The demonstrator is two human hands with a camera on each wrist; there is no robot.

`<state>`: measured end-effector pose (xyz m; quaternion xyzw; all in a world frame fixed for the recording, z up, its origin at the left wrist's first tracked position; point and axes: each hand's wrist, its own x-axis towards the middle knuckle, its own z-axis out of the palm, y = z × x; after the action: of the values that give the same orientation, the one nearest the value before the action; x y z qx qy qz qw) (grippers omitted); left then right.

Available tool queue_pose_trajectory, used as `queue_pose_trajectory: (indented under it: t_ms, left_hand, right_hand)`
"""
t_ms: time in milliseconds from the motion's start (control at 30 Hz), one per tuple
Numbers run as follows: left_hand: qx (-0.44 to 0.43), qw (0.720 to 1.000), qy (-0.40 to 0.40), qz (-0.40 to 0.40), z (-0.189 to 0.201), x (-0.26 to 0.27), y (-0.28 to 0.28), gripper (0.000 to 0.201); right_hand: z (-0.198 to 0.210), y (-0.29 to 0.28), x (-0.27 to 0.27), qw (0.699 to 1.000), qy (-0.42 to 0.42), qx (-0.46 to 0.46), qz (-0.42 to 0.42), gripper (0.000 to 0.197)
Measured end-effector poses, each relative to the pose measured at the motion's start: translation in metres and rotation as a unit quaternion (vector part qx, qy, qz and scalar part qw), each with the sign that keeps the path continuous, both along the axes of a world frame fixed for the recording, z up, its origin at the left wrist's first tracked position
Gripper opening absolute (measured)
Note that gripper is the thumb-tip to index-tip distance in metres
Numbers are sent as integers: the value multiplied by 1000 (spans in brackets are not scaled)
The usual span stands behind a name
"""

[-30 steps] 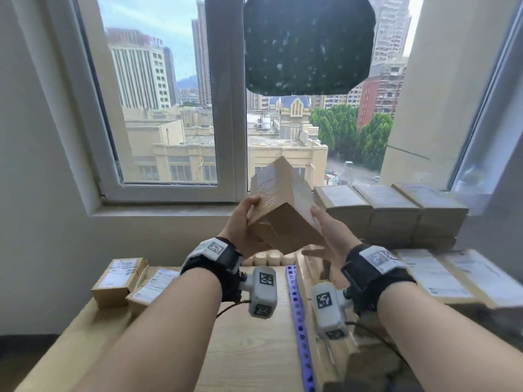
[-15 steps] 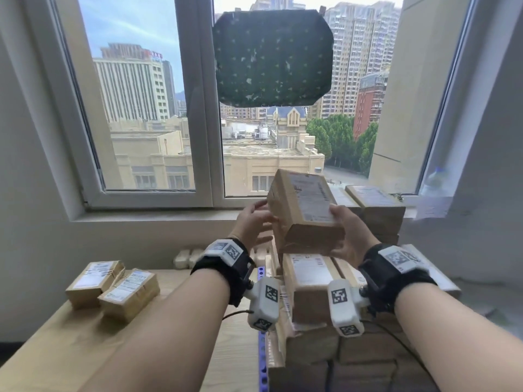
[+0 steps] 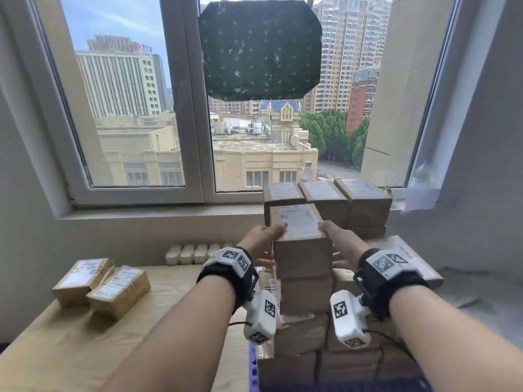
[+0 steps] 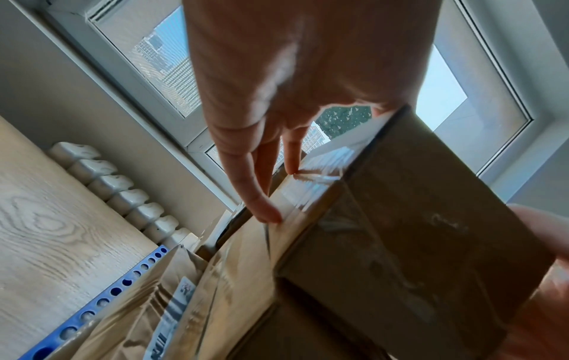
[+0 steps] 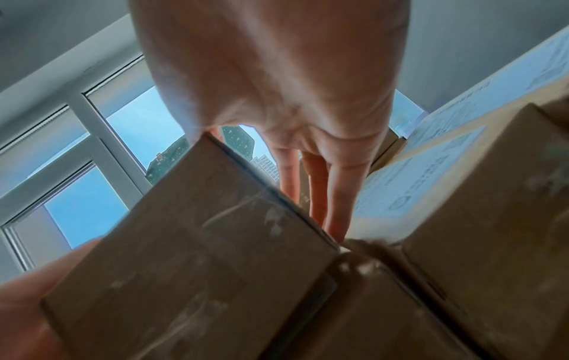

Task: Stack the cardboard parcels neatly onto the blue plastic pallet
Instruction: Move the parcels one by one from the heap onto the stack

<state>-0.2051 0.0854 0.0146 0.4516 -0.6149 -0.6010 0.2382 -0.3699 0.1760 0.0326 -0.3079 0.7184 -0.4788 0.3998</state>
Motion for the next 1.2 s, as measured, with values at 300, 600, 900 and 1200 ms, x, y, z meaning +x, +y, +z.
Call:
queue_pose_trajectory:
  t_ms: [300,600,900,1200]
  left_hand:
    - [17,1000,-6,7,-7,-9,-4,94]
    - [-31,998,-35,32,4,-7,-9,64]
    - [-113,989,-57,83,21,29,-15,38]
    - [-187,961,-124,164,3,106,-32,28]
  right_hand:
    - [-8,-5,-4,1000,17,2,-26,37]
    - [6,-4,-7,969,228,-76,-49,43]
    - [37,-16,35,912,332,-241,-29,18]
    - [22,-47,114,919,296,-244,86,19]
